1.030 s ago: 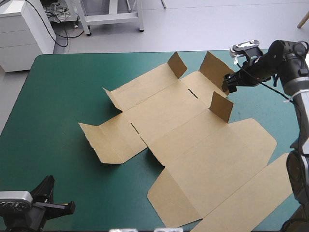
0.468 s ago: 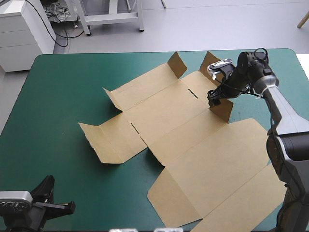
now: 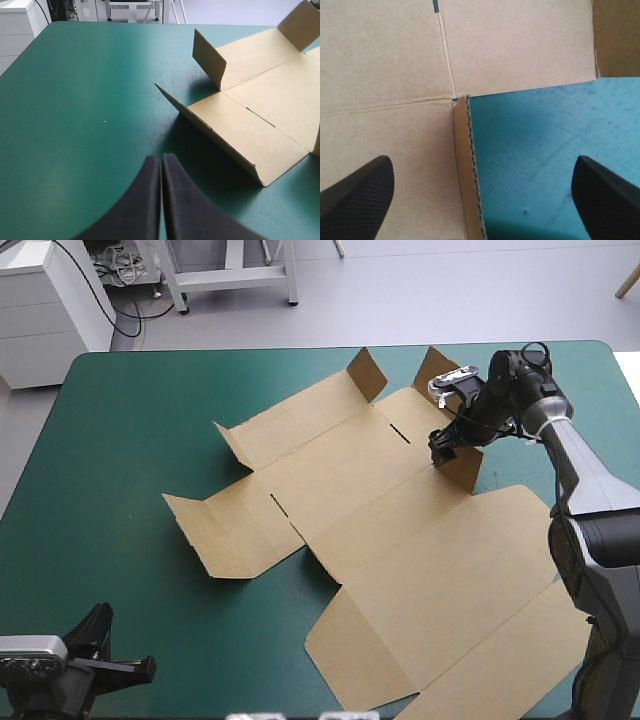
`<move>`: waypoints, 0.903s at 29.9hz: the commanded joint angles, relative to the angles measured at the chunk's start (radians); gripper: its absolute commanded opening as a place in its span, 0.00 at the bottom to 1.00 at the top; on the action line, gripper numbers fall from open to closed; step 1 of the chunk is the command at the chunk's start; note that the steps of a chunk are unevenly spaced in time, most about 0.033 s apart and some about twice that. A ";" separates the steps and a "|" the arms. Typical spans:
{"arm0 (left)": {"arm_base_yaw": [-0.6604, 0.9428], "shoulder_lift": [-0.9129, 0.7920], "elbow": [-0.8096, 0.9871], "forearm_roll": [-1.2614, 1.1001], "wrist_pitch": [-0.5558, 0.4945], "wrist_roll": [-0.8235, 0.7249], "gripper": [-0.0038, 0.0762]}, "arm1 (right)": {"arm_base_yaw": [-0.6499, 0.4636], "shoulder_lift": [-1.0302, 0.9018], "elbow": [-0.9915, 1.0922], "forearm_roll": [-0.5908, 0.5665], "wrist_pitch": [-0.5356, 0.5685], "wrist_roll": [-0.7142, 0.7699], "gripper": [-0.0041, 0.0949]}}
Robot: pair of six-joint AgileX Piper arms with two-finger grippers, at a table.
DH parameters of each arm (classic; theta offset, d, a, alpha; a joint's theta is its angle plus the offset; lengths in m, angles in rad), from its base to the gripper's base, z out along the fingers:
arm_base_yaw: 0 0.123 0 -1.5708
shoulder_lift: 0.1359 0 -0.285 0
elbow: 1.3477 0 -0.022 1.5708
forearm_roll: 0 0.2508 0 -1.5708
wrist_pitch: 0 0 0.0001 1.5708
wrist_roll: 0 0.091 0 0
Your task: Fold the box
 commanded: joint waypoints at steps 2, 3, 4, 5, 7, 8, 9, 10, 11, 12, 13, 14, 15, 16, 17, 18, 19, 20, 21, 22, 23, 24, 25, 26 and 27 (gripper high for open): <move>0.000 -0.009 -0.021 -0.024 -0.075 -0.003 0.04 | -0.002 -0.052 -0.004 0.003 -0.018 -0.010 0.90; 0.000 -0.009 -0.021 -0.024 -0.075 -0.003 0.04 | -0.002 -0.052 0.006 0.003 -0.018 -0.010 0.88; 0.000 -0.009 -0.021 -0.024 -0.075 -0.003 0.04 | -0.002 -0.052 0.014 0.000 -0.018 -0.010 0.87; 0.000 -0.009 -0.021 -0.024 -0.075 -0.003 0.04 | -0.002 -0.052 0.018 0.000 -0.018 -0.010 0.85; 0.000 -0.009 -0.021 -0.024 -0.075 -0.003 0.04 | -0.002 -0.052 0.018 0.000 -0.018 -0.010 0.81; 0.000 -0.009 -0.021 -0.024 -0.075 -0.003 0.04 | -0.002 -0.052 0.018 0.000 -0.018 -0.010 0.79; 0.000 -0.009 -0.021 -0.024 -0.075 -0.003 0.04 | -0.002 -0.052 0.018 0.000 -0.018 -0.010 0.77; 0.000 -0.009 -0.021 -0.024 -0.075 -0.003 0.04 | -0.002 -0.052 0.018 0.000 -0.018 -0.010 0.74; 0.000 -0.009 -0.021 -0.024 -0.075 -0.003 0.04 | -0.002 -0.052 0.018 0.002 -0.018 -0.010 0.72; 0.000 -0.009 -0.021 -0.024 -0.075 -0.003 0.04 | -0.002 -0.052 0.018 0.004 -0.018 -0.010 0.68; 0.000 -0.009 -0.021 -0.024 -0.075 -0.003 0.04 | -0.002 -0.052 0.018 0.004 -0.018 -0.010 0.63; 0.000 -0.009 -0.021 -0.024 -0.075 -0.003 0.04 | -0.002 -0.052 0.018 0.004 -0.018 -0.010 0.55; 0.000 -0.009 -0.021 -0.024 -0.075 -0.003 0.04 | -0.002 -0.052 0.018 0.004 -0.018 -0.010 0.46; 0.000 -0.009 -0.021 -0.024 -0.075 -0.003 0.04 | -0.002 -0.052 0.018 0.004 -0.018 -0.010 0.35; 0.000 -0.009 -0.021 -0.024 -0.075 -0.003 0.04 | -0.002 -0.052 0.018 0.004 -0.018 -0.010 0.25; 0.000 -0.009 -0.021 -0.024 -0.075 -0.003 0.04 | -0.002 -0.052 0.018 0.004 -0.018 -0.010 0.12; 0.000 -0.009 -0.021 -0.024 -0.075 -0.003 0.04 | -0.002 -0.052 0.018 0.004 -0.018 -0.008 0.02; 0.000 -0.009 -0.021 -0.024 -0.075 -0.003 0.04 | -0.002 -0.052 0.018 0.004 -0.018 -0.013 0.04; 0.000 -0.009 -0.021 -0.024 -0.075 -0.003 0.04 | -0.002 -0.052 0.018 0.004 -0.018 -0.019 0.03; 0.000 -0.009 -0.021 -0.024 -0.075 -0.003 0.04 | -0.002 -0.052 0.018 0.004 -0.018 -0.018 0.03; 0.000 -0.009 -0.021 -0.024 -0.075 -0.003 0.04 | -0.002 -0.052 0.018 0.004 -0.018 -0.023 0.02; 0.000 -0.009 -0.021 -0.024 -0.075 -0.003 0.04 | -0.002 -0.052 0.018 0.002 -0.018 -0.036 0.02; 0.000 -0.009 -0.021 -0.024 -0.075 -0.003 0.04 | -0.002 -0.052 0.018 0.002 -0.018 -0.048 0.02; 0.000 -0.009 -0.021 -0.024 -0.075 -0.003 0.04 | -0.002 -0.052 0.018 0.002 -0.018 -0.058 0.02; 0.000 -0.009 -0.021 -0.024 -0.075 -0.003 0.04 | -0.002 -0.052 0.016 0.007 -0.018 -0.068 0.02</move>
